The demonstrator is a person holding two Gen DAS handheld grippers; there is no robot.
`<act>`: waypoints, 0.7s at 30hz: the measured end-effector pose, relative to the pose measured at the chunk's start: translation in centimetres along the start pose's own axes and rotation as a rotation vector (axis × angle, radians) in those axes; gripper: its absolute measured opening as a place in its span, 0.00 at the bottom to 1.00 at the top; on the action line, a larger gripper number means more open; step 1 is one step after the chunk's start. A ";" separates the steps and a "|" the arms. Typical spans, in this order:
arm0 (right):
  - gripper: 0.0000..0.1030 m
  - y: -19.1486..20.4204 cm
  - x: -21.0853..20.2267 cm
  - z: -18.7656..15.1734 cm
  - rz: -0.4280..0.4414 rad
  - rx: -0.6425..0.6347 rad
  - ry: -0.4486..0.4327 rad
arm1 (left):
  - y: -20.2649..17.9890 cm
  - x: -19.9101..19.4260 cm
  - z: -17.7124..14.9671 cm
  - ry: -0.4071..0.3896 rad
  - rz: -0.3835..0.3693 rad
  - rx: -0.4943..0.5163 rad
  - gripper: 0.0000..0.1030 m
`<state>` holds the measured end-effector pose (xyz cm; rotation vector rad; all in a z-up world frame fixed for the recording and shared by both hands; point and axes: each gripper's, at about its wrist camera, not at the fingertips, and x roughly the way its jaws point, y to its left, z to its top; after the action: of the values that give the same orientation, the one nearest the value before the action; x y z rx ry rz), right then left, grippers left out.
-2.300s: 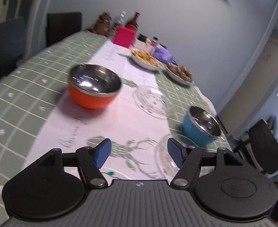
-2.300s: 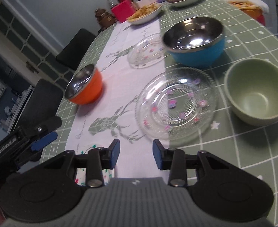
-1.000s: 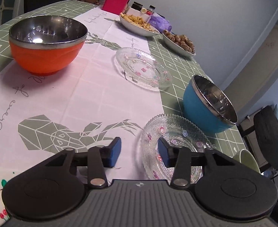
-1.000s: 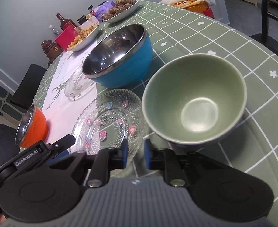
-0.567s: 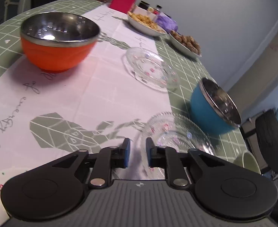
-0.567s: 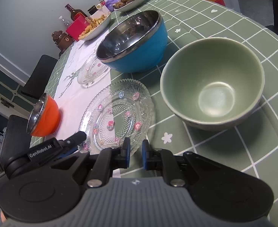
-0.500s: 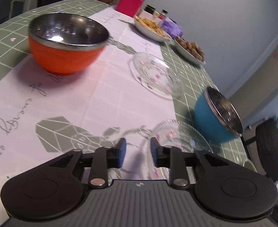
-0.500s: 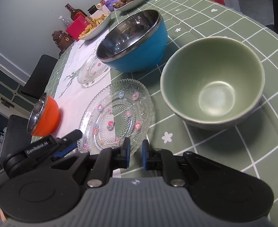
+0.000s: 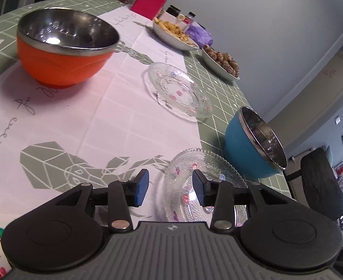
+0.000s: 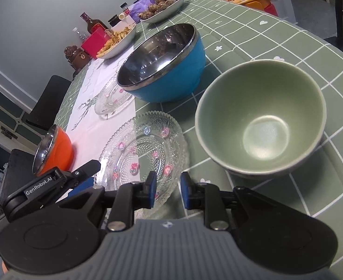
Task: Organize plates and bowls
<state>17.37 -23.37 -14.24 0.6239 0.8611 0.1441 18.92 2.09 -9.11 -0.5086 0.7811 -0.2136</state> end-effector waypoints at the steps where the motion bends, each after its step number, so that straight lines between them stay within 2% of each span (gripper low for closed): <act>1: 0.22 0.0 0.1 0.0 -0.001 -0.003 -0.002 | -0.3 0.2 -0.1 -0.002 0.005 0.016 0.43; 3: 0.22 0.1 0.3 0.1 -0.002 -0.004 -0.009 | -0.8 0.5 -0.4 -0.003 0.013 0.050 0.36; 8: 0.22 0.1 0.4 0.2 -0.004 -0.009 -0.023 | -1.3 0.6 -0.7 -0.018 0.043 0.098 0.28; 13: 0.22 0.3 0.4 0.0 -0.013 -0.027 -0.027 | -1.7 0.5 -0.6 -0.003 0.068 0.122 0.28; 19: 0.22 0.4 0.4 0.0 -0.015 -0.029 -0.030 | -2.4 0.6 -1.1 -0.023 0.103 0.182 0.28; 21: 0.22 0.4 0.4 0.0 -0.015 -0.030 -0.030 | -2.4 0.5 -1.4 -0.044 0.121 0.170 0.21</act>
<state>17.68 -22.90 -14.32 0.5905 0.8333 0.1334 18.31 -0.67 -8.99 -0.3033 0.7411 -0.1543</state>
